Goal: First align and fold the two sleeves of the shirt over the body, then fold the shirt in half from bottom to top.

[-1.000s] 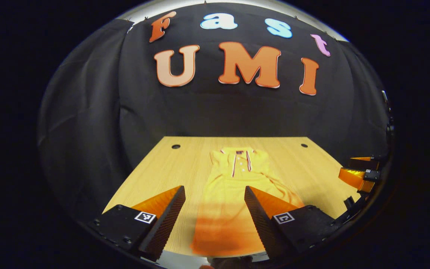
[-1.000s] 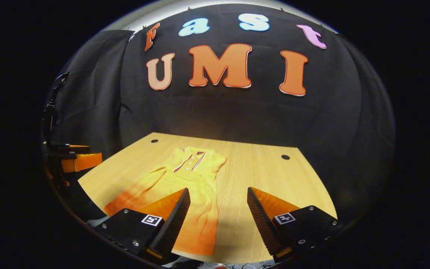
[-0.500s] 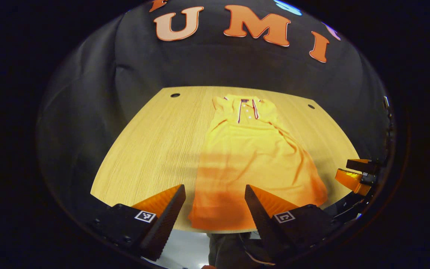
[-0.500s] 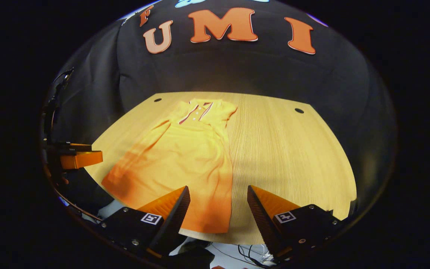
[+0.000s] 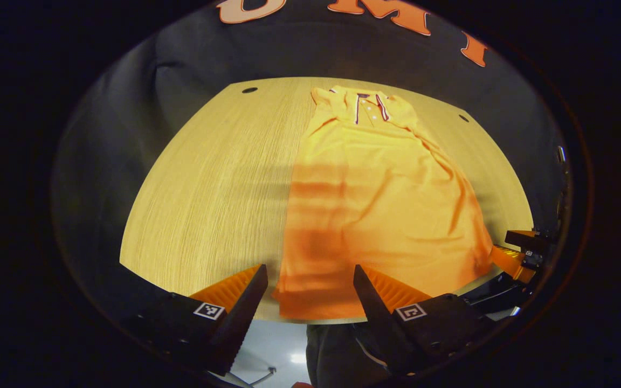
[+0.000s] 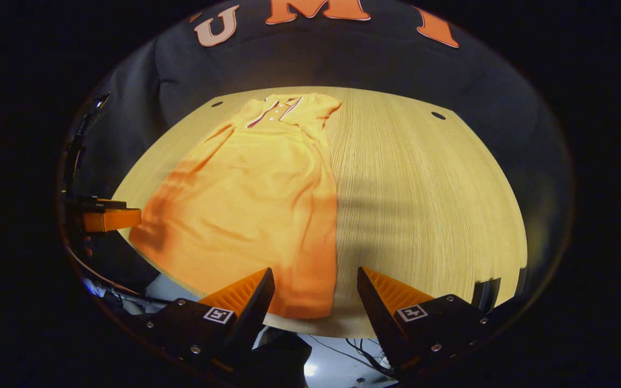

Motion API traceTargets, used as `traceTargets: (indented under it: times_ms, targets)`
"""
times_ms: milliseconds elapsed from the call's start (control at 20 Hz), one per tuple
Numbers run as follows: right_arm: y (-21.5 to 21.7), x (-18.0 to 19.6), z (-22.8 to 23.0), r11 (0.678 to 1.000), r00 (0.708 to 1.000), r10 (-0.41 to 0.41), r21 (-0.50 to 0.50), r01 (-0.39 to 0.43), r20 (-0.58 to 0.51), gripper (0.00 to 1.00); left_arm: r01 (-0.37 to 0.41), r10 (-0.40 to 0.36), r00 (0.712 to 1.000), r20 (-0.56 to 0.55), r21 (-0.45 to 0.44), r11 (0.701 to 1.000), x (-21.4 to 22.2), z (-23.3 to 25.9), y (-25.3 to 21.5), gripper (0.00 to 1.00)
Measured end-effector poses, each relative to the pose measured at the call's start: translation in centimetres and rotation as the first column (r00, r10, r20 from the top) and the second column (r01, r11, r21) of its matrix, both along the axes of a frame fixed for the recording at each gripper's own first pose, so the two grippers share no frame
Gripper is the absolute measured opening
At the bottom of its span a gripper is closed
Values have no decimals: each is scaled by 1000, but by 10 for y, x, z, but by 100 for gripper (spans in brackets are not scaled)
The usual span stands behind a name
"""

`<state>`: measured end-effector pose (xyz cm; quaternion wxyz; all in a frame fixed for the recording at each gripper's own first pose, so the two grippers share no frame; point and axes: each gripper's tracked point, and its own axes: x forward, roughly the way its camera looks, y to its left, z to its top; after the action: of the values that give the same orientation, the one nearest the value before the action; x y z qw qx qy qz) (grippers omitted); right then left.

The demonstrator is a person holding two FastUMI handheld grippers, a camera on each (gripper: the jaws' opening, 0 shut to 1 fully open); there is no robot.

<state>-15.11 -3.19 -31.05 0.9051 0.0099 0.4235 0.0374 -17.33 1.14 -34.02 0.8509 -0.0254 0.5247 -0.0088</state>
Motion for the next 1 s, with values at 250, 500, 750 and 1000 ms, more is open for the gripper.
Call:
traceTargets:
  times_ms: [250,500,750,1000]
  targets:
    - [6,-5,-16,1000,996,9,10,-9,-87,94,-5,6,997,-82,7,1000,-2,-18,6,99]
    - [12,-6,-27,998,989,34,-46,-41,-140,94,34,-29,992,-125,39,999,-4,-32,5,99]
    - [18,-9,-29,993,970,92,-57,-107,-223,82,36,-34,991,-128,13,999,0,-42,-3,97]
    - [-1,-5,-29,998,952,35,-42,-50,-303,48,73,-74,985,-153,-16,997,4,-44,-6,93]
